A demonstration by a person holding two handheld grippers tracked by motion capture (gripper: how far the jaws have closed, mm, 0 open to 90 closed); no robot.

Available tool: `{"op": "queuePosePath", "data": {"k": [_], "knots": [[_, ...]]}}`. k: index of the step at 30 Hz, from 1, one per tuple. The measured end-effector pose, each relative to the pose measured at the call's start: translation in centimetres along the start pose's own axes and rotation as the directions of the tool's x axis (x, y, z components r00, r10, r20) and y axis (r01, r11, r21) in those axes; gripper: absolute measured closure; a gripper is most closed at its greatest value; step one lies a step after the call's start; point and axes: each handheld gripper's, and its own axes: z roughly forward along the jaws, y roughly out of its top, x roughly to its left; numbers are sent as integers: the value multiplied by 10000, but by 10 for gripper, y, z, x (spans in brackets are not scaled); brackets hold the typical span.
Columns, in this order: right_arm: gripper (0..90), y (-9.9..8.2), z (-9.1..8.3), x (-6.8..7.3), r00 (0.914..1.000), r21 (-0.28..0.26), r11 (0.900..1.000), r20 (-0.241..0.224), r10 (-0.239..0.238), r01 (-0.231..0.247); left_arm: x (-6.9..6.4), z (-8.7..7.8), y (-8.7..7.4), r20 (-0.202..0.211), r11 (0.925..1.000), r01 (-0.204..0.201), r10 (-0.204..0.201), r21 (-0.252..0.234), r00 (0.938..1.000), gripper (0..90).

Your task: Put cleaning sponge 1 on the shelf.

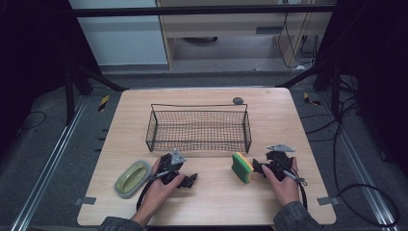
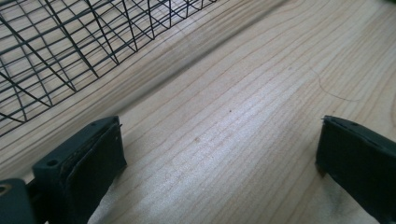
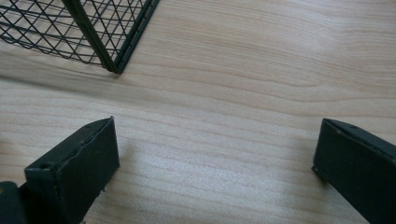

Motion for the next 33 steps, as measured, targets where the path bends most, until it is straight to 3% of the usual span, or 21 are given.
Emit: {"op": "queuePosePath", "data": {"k": [5, 8, 11, 13, 15, 20, 26, 33], "knots": [[4, -2, -2, -2, 9994, -18, 9997, -252, -249, 248, 1, -11, 3, 148, 9999, -115, 114, 13, 9998, 35], [4, -3, -3, -4, 9977, -50, 9987, -447, -512, 510, -2, -24, 7, -93, 9988, -435, 433, -222, 9990, 40], [4, -5, -5, -7, 9956, -50, 9975, -614, -711, 709, -1, -40, 12, -95, 9979, -365, 361, -533, 9993, 40], [5, -6, -6, -9, 9940, -61, 9970, -766, -776, 774, 2, -49, 15, -332, 9975, -403, 384, -585, 9987, 42], [10, -8, -8, -11, 9929, -69, 9963, -819, -862, 859, 8, -56, 17, -627, 9977, -568, 545, -361, 9965, 43], [13, -8, -8, -12, 9920, -114, 9956, -845, -940, 933, 26, -71, 20, -991, 9990, -431, 442, 129, 9941, 44], [13, -9, -9, -12, 9916, -85, 9959, -924, -908, 904, 50, -89, 19, -1091, 9965, 225, -137, 805, 9939, 46], [12, -10, -10, -13, 9901, -95, 9949, -977, -1004, 999, 67, -111, 23, -1339, 9881, 44, 165, 1540, 9909, 46]]}}
